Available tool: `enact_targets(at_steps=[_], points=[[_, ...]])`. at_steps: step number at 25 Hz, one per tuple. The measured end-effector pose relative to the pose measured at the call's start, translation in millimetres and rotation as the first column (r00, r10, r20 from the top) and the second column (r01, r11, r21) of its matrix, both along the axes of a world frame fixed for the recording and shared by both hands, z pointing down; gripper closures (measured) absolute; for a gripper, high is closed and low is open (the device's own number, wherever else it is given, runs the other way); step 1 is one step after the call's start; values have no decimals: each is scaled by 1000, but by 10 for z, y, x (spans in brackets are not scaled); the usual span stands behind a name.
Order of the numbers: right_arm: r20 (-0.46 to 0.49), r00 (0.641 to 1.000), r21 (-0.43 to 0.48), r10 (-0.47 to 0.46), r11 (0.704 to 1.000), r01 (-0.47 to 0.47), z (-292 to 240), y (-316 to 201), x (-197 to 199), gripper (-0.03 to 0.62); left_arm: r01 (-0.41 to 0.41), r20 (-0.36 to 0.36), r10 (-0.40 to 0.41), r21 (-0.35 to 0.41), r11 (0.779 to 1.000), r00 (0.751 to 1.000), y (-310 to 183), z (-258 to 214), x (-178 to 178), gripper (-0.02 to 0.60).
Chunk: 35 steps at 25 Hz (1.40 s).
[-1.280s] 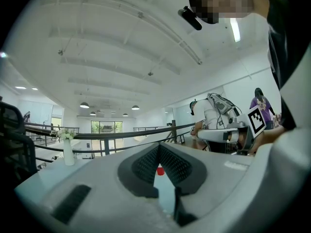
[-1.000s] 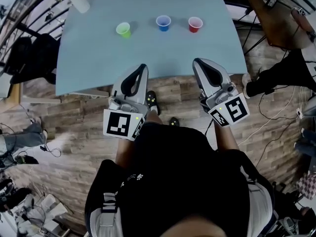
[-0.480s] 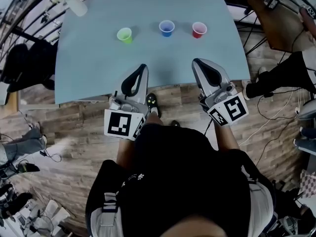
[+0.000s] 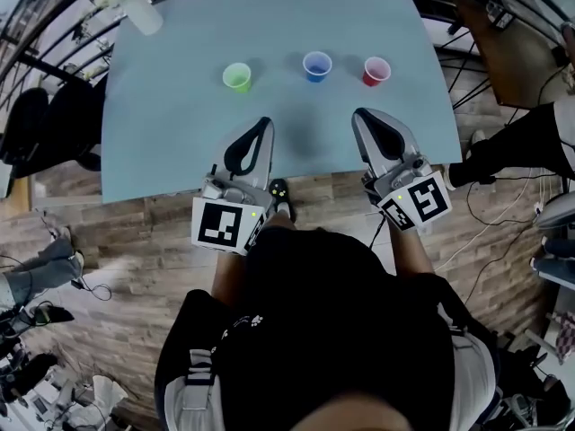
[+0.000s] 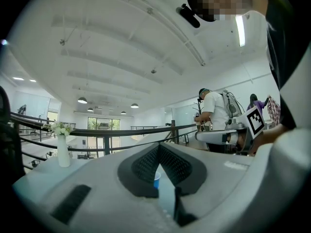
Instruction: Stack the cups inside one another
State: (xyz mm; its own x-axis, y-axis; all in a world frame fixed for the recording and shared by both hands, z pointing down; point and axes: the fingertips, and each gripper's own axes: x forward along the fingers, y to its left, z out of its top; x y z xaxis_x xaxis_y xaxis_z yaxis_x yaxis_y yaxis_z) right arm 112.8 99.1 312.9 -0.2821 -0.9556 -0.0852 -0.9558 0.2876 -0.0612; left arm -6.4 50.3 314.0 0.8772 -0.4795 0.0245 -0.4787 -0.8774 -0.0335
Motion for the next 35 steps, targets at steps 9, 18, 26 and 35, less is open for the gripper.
enact_targets(at_steps=[9, 18, 26, 35], points=[[-10, 1000, -22, 27, 999, -27, 46, -509, -84, 591, -18, -5, 18, -22, 1000, 1000, -495, 14, -72, 589], [-27, 995, -56, 93, 994, -94, 150, -929, -56, 559, -62, -11, 62, -35, 997, 998, -963, 49, -73, 589], [-52, 987, -100, 150, 983, -155, 357, -1240, 21, 542, -106, -3, 106, -52, 993, 994, -1266, 155, -40, 589], [-79, 985, -145, 154, 976, -164, 638, -1498, 184, 500, -57, 27, 60, -73, 996, 998, -1434, 276, -55, 589]])
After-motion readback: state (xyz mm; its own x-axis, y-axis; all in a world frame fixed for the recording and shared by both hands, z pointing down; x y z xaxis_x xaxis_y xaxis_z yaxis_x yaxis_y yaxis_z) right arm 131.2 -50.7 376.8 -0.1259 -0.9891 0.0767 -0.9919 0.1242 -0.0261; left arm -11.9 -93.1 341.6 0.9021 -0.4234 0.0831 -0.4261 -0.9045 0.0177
